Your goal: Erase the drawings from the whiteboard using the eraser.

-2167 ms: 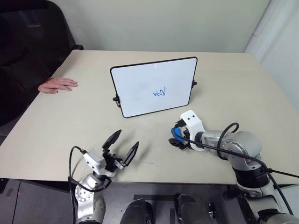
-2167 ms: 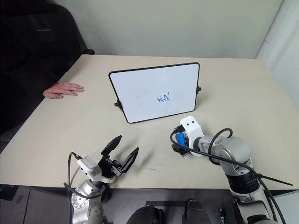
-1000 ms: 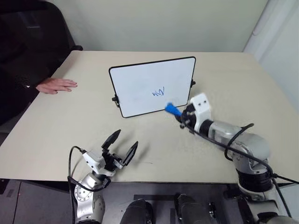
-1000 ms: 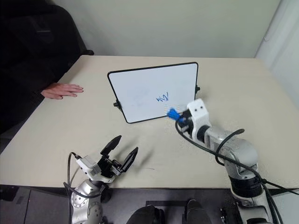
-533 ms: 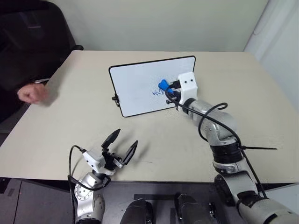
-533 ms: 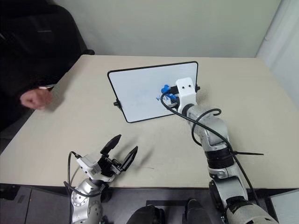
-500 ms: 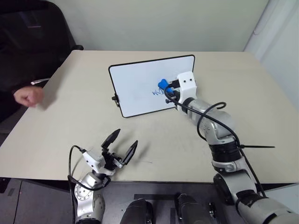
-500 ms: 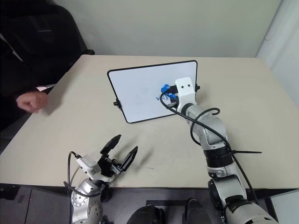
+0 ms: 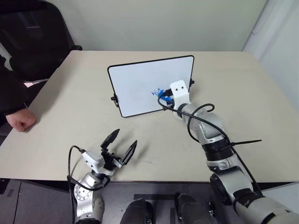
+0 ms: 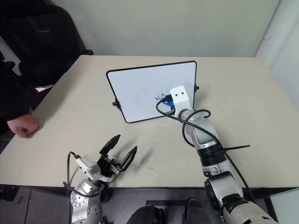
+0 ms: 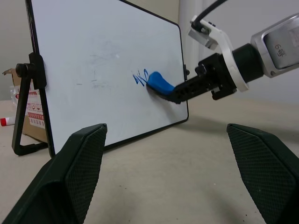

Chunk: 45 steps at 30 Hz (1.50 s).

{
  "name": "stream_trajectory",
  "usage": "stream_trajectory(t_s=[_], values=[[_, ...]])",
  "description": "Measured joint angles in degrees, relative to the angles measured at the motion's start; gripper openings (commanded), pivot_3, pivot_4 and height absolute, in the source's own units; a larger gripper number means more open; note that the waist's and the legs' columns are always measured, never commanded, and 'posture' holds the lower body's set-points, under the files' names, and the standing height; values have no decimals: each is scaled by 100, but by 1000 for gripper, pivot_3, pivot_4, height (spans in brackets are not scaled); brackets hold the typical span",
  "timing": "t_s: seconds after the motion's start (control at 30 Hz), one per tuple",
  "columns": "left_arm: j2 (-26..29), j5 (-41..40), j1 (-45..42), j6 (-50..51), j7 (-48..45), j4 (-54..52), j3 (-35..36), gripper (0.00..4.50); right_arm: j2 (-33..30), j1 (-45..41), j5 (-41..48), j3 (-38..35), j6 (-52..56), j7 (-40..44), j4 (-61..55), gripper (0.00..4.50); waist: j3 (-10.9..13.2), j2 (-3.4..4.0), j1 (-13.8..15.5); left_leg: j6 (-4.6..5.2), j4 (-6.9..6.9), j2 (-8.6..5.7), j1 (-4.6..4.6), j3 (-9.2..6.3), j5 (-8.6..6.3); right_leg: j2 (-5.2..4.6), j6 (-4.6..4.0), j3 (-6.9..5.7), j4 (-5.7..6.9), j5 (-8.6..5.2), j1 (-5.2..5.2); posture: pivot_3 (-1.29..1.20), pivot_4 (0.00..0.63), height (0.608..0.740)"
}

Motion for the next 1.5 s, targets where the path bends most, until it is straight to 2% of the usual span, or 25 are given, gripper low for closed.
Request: stream_trajectory(t_s=[0.17, 0.53, 0.67, 0.87, 1.5], values=[[0, 1, 3, -8, 2, -1, 1, 4500, 49, -44, -77, 26, 44, 87, 61, 331, 0, 1, -1, 0, 0, 0, -1, 0, 1, 0, -5, 0, 1, 3, -2, 0, 150, 739], [5, 0, -7, -7, 2, 14, 27, 4500, 296, -555, -31, -688, -140, 6, -2, 331, 2, 3, -6, -2, -1, 1, -7, 0, 2, 1, -12, 0, 4, 7, -12, 0, 150, 739], [4, -2, -8, -8, 1, 17, 29, 4500, 307, -515, -86, -644, -224, 6, 20, 331, 2, 3, -5, -2, -1, 0, -7, 0, 2, 1, -13, 0, 4, 8, -12, 0, 150, 739], [4, -2, -13, -8, 1, 24, 38, 4500, 274, -159, -366, -156, -165, 12, 185, 331, 2, 4, -8, -2, 0, 0, -6, 1, 6, 0, -11, 0, 6, 8, -12, 0, 150, 739], [5, -6, -54, -5, -8, 70, 58, 4500, 298, -262, -534, -420, 19, -136, 460, 331, 2, 4, -6, -6, -1, 0, -6, 1, 7, 0, -12, 0, 7, 9, -13, 0, 150, 739]])
